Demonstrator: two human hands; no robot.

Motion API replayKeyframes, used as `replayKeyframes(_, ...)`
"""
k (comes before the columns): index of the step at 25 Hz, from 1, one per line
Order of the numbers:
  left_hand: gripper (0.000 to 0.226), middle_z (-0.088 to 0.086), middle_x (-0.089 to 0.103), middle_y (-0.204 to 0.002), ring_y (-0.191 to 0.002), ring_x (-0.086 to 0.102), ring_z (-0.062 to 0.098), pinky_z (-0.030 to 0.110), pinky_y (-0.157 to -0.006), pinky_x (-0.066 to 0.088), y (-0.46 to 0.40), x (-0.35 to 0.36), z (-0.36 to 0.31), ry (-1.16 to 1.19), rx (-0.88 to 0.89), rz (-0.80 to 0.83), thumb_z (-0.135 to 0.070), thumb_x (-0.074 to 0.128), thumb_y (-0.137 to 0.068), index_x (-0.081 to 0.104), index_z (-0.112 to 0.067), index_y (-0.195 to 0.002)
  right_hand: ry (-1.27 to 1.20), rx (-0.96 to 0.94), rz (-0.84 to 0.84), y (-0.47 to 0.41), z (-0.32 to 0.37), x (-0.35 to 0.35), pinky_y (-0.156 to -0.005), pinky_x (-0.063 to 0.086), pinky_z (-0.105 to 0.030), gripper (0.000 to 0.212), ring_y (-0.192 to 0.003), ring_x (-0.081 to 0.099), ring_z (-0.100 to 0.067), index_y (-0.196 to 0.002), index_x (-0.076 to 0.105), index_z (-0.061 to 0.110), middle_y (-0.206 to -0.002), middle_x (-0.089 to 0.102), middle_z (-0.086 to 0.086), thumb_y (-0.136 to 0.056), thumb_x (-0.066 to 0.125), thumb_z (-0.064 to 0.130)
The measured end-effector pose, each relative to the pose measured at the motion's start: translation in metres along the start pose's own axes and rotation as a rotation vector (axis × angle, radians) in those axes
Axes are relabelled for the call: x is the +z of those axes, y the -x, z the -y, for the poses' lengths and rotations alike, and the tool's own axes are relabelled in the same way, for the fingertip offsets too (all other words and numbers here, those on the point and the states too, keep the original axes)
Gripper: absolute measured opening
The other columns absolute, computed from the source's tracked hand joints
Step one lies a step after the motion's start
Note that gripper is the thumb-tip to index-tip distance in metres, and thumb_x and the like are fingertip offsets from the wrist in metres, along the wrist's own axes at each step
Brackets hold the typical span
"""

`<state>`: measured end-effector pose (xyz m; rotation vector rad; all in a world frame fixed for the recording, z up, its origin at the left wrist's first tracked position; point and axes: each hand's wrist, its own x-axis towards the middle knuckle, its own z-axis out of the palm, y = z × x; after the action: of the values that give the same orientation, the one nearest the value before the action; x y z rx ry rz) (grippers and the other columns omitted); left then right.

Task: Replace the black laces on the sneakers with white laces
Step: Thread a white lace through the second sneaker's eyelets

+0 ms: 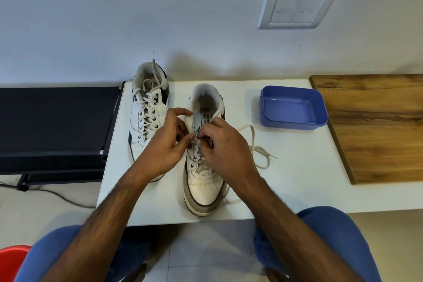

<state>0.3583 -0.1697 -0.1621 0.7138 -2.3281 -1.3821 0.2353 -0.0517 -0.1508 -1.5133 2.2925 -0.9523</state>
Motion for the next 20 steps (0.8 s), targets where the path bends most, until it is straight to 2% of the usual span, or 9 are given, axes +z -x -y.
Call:
replayKeyframes(6,0.051,0.005,0.060,-0.085,-0.081,0.069,0.025,0.050,-0.075,0.057,0.000,-0.001,0.001,0.004,-0.007,0.000,-0.008,0.061,-0.099,0.035,-0.034,-0.132,-0.022,-0.023,0.008,0.000,-0.002,0.004,-0.068,0.054,-0.034,0.004,-0.079,0.055,-0.015,-0.097,0.065,0.012,-0.096,0.054,0.001,-0.093,0.066,0.013)
replayKeyframes(11,0.050,-0.011,0.060,-0.083,-0.080,0.070,0.021,0.047,-0.077,0.059,0.000,-0.001,0.001,0.018,-0.008,0.001,-0.012,0.065,-0.097,0.038,-0.036,-0.132,-0.054,-0.035,0.012,-0.003,-0.010,0.003,-0.071,0.055,-0.037,0.006,-0.084,0.057,-0.014,-0.099,0.068,0.016,-0.096,0.060,0.003,-0.093,0.068,0.016)
replayKeyframes(14,0.047,-0.009,0.062,-0.087,-0.083,0.071,0.020,0.049,-0.082,0.058,0.000,-0.004,0.004,0.031,0.000,0.023,-0.013,0.061,-0.100,0.037,-0.032,-0.135,-0.092,0.018,0.005,-0.001,-0.008,0.004,-0.073,0.057,-0.036,0.009,-0.085,0.060,-0.010,-0.102,0.065,0.021,-0.096,0.064,0.007,-0.095,0.067,0.017)
replayKeyframes(17,0.046,0.006,0.064,-0.094,-0.086,0.070,0.023,0.050,-0.088,0.056,0.002,-0.009,0.009,0.171,-0.035,0.055,-0.010,0.057,-0.101,0.034,-0.024,-0.138,-0.176,0.094,0.025,-0.001,-0.005,0.004,-0.074,0.059,-0.033,0.029,-0.086,0.066,-0.006,-0.105,0.052,0.032,-0.096,0.069,0.012,-0.093,0.069,0.013)
replayKeyframes(20,0.037,0.000,0.065,-0.096,-0.090,0.066,0.018,0.036,-0.080,0.055,0.001,-0.012,0.010,0.079,-0.034,0.062,-0.027,0.066,-0.096,0.042,-0.020,-0.124,-0.303,0.149,0.071,-0.002,-0.007,-0.001,-0.075,0.057,-0.022,0.037,-0.090,0.067,-0.001,-0.105,0.048,0.036,-0.098,0.071,0.011,-0.093,0.069,0.009)
